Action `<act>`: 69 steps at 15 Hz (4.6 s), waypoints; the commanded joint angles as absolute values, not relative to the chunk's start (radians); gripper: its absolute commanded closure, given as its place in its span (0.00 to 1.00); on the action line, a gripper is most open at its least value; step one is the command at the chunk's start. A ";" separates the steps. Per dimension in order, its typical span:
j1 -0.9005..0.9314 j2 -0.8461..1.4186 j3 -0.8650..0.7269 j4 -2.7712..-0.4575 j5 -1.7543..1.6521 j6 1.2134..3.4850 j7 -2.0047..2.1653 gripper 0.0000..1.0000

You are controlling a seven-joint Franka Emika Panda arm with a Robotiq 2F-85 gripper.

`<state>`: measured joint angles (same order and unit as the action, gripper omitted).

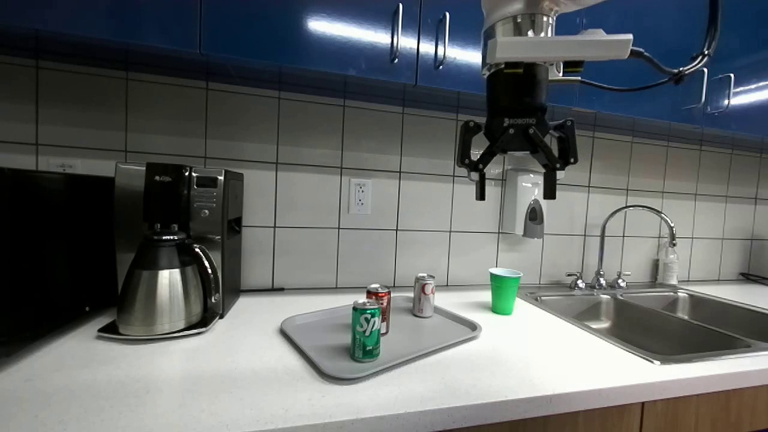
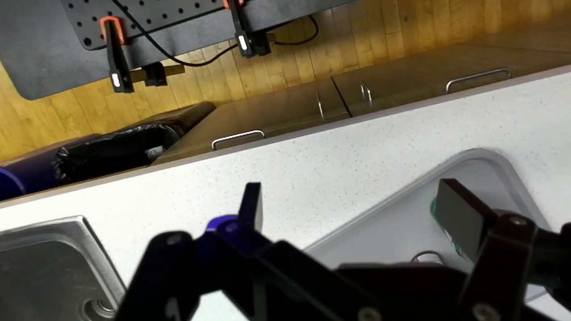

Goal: Take the cans off of the tray

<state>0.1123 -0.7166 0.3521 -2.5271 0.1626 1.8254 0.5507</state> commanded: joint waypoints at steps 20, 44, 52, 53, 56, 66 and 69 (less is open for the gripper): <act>0.100 -0.408 0.260 -2.512 0.024 2.107 0.426 0.00; 0.102 0.031 0.125 -2.231 -0.064 2.207 0.257 0.00; 0.128 0.161 0.120 -2.112 -0.075 2.201 0.298 0.00; 0.129 0.177 0.117 -2.096 -0.078 2.202 0.303 0.00; 0.133 0.230 0.107 -2.042 -0.079 2.205 0.308 0.00; 0.157 0.414 0.054 -1.846 -0.093 2.197 0.339 0.00; 0.162 0.466 0.039 -1.788 -0.089 2.195 0.339 0.00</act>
<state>0.1436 0.4062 0.0613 -1.8737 -0.0778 2.2146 0.3113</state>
